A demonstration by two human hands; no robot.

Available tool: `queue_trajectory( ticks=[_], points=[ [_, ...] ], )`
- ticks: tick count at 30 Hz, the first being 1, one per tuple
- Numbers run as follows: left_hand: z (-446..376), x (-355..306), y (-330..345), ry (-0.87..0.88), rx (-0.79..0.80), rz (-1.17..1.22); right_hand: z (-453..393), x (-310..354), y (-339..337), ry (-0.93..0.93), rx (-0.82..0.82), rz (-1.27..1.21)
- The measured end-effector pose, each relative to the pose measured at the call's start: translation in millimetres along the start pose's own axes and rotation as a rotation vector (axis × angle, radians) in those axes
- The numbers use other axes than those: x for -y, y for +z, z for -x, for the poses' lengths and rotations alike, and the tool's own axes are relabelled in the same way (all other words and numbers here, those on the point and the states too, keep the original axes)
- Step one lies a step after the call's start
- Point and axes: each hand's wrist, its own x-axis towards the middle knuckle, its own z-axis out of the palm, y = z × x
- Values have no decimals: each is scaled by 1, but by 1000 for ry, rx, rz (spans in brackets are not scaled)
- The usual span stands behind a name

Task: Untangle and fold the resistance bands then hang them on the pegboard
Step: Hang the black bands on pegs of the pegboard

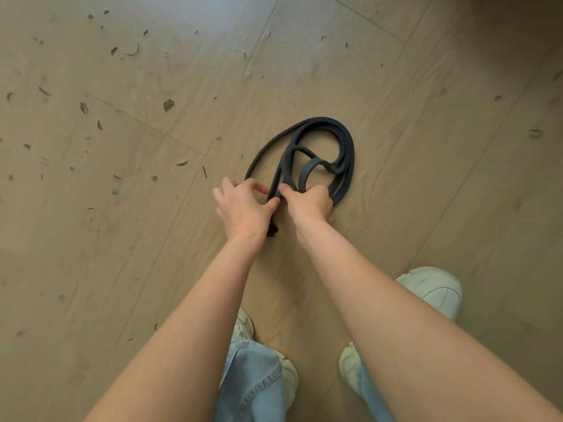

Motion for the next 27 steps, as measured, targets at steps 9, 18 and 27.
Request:
queue_trajectory(
  ticks=[9,18,27],
  points=[
    [5,-12,3,-329,288,581,4,-15,-33,33,274,-300],
    [6,-6,-14,-487,356,989,5,-5,-41,59,162,-323],
    [5,5,-26,-226,299,1077,6,-4,-53,-115,236,5]
  ],
)
